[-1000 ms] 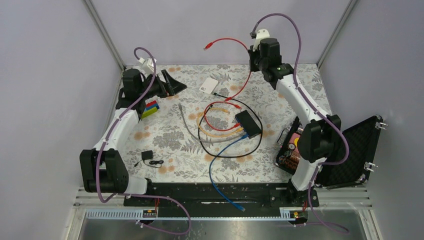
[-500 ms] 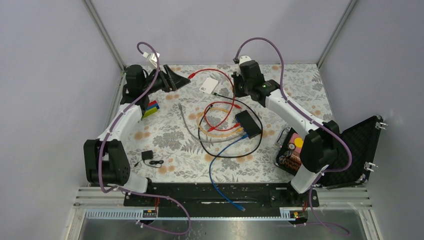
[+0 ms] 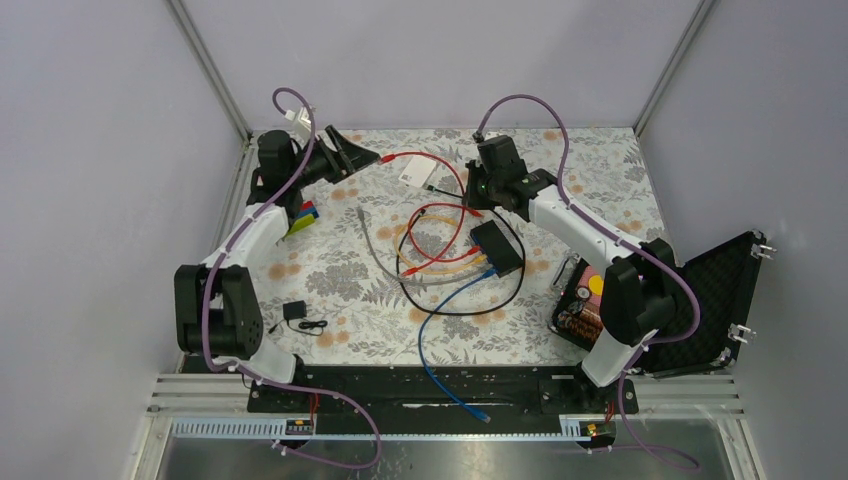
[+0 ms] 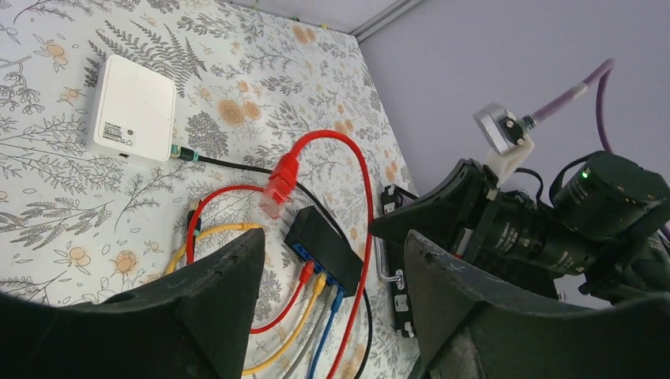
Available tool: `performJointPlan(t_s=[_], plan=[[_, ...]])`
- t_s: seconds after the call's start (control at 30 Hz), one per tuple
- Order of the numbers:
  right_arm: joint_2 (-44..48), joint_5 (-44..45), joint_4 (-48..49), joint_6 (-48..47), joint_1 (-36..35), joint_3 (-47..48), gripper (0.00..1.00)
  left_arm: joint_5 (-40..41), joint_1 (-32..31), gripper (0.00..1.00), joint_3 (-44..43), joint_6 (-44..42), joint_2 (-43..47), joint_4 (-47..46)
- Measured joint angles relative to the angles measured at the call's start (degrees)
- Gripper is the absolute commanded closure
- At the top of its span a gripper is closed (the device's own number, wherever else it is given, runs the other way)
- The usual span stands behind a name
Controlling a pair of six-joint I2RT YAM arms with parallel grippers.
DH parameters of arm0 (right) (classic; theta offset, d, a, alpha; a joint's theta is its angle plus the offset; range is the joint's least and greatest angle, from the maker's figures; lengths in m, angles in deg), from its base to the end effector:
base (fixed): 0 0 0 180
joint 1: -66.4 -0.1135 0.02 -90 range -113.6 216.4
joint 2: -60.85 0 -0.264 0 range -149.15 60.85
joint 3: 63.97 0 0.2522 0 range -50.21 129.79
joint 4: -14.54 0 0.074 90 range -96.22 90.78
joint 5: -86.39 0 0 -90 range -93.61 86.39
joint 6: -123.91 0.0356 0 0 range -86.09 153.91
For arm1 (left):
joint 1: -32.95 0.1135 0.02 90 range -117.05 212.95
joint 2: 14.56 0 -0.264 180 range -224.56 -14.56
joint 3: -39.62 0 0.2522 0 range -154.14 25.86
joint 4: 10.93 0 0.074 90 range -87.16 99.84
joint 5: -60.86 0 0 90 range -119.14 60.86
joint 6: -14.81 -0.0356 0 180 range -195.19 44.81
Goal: Insert the plug into the switch port
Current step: Pick up the connector from the center of the board.
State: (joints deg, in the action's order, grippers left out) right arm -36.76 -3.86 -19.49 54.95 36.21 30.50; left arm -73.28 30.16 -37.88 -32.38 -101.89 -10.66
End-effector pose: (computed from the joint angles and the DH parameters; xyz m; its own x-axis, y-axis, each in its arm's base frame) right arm 0.3406 0.1983 0.2951 -0.6690 0.0261 -0.7428 -0.2847 0.9142 0.2885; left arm 0.3526 -0.0420 0.3167 -0.6176 -0.4582 -0.6392 0.4090 0.5072 -0.7586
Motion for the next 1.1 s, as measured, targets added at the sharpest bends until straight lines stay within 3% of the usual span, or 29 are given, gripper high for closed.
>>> performJointPlan(t_s=[0.3, 0.7, 0.93, 1.1], plan=[[0.15, -0.98, 0.46, 1.81, 0.0, -0.37, 1.0, 1.64, -0.09, 0.41, -0.09, 3.37, -5.38, 0.83], [1.11, -2.6, 2.93, 4.52, -0.02, -3.48, 1.0, 1.77, -0.35, 0.5, -0.07, 7.3, -5.81, -2.21], [1.66, -2.69, 3.65, 4.76, -0.42, -5.16, 1.0, 1.27, -0.81, 0.63, -0.07, 8.72, -7.76, -4.63], [1.68, -2.73, 4.46, 4.98, -0.76, -5.77, 1.0, 1.03, -1.31, 0.84, -0.07, 9.29, -9.29, -4.59]])
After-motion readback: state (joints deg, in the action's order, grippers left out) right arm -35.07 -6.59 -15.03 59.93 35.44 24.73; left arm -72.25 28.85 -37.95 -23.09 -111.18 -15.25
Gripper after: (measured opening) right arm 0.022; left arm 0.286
